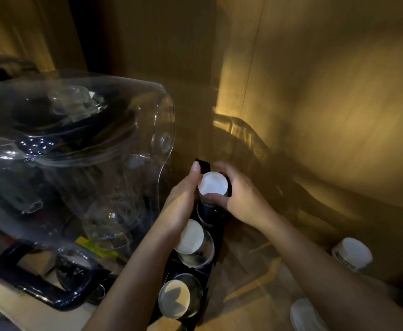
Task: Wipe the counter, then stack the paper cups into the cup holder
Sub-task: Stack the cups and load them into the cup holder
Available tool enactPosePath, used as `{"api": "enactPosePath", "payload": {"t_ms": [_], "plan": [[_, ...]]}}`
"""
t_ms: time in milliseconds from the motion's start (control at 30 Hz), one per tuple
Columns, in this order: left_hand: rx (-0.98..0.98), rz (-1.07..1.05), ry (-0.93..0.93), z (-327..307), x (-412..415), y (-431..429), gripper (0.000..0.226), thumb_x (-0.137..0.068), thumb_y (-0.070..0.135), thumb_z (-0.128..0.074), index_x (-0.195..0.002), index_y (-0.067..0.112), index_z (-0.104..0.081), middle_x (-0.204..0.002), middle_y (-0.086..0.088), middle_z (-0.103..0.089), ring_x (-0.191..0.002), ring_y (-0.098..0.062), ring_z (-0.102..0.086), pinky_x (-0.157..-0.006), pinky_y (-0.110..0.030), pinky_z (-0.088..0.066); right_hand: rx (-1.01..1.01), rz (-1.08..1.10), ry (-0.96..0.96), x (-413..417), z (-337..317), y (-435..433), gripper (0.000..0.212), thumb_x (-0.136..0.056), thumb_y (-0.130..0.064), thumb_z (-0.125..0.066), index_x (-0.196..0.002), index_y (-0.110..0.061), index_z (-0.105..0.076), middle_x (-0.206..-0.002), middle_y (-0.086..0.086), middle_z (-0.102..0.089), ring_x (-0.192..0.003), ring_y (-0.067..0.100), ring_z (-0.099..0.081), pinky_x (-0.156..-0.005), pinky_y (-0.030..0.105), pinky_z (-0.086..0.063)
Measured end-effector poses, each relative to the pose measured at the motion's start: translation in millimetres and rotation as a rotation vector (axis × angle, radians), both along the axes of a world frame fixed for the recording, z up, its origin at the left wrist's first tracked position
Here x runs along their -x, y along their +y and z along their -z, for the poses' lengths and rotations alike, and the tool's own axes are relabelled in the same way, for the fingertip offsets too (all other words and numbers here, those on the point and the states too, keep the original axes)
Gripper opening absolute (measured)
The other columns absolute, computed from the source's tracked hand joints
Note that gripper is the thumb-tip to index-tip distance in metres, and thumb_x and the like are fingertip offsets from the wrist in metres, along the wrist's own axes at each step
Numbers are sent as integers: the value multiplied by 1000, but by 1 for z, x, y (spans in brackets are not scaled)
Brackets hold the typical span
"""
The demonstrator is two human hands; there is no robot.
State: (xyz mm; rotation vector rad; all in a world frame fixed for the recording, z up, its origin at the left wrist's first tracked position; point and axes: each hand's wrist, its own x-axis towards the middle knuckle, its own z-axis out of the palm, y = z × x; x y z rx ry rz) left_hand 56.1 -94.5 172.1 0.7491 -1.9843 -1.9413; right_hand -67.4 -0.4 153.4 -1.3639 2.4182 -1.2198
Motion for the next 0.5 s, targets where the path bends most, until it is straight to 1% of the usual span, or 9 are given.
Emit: {"api": "enactPosePath", "payload": {"t_ms": [33, 67, 100, 133, 167, 233, 333, 400, 500], "plan": [[77, 14, -24, 4, 2, 0, 55, -84, 70, -30, -113, 36, -62, -120, 10, -62, -114, -11, -55, -88, -28, -41, -4, -10, 11, 0, 0, -1, 57, -76, -32, -72, -125, -25, -44, -128, -2, -51, -116, 18, -46, -89, 28, -37], [197, 40, -46, 7, 4, 0, 56, -86, 69, -28, -116, 35, -60, -123, 9, -59, -117, -13, -53, -90, -29, -40, -12, -18, 25, 0, 1, -2, 50, -78, -27, -71, -122, -18, -50, -129, 0, -50, -116, 18, -47, -88, 24, -35], [324, 82, -59, 9, 5, 1, 59, -86, 69, -24, -112, 32, -62, -122, 8, -60, -117, -14, -52, -92, -30, -41, -19, -20, 39, 0, 1, -3, 43, -80, -22, -69, -119, -13, -54, -130, 1, -49, -117, 19, -47, -89, 21, -33], [432, 125, -74, 12, 6, 2, 65, -84, 71, -19, -110, 30, -62, -123, 6, -60, -118, -16, -52, -95, -35, -41, -23, -16, 52, 0, 2, -3, 40, -80, -16, -67, -118, -10, -55, -132, 3, -49, -118, 20, -47, -91, 22, -34], [506, 151, -102, 14, 7, 3, 73, -80, 74, -14, -114, 29, -60, -128, 3, -57, -121, -18, -49, -100, -40, -39, -22, -10, 66, 0, 3, -3, 39, -81, -12, -66, -118, -8, -55, -133, 4, -49, -119, 23, -47, -96, 26, -36], [583, 135, -169, 16, 8, 2, 83, -74, 78, -8, -129, 31, -50, -141, 2, -47, -130, -19, -40, -107, -43, -32, -22, 6, 88, 1, 3, -2, 41, -80, -10, -66, -120, -8, -54, -134, 6, -50, -120, 27, -48, -101, 38, -38], [646, 122, -214, 15, 10, -1, 85, -74, 78, -5, -131, 33, -48, -142, 0, -47, -130, -19, -40, -105, -42, -33, -36, 20, 155, 0, 3, -1, 44, -82, -15, -65, -123, -8, -51, -133, 9, -52, -118, 29, -50, -100, 45, -39], [706, 137, -242, 16, 11, -2, 88, -72, 80, -3, -131, 32, -47, -141, -3, -47, -128, -23, -41, -103, -43, -33, -52, 23, 201, -1, 3, -1, 46, -82, -18, -64, -125, -8, -49, -133, 10, -51, -118, 30, -50, -100, 45, -39], [777, 158, -295, 18, 10, 1, 79, -80, 76, -13, -141, 29, -33, -146, -6, -40, -129, -29, -39, -100, -43, -32, -65, 42, 199, 1, 4, 11, 47, -83, -27, -61, -126, -14, -47, -135, 6, -48, -119, 27, -47, -98, 41, -40]]}}
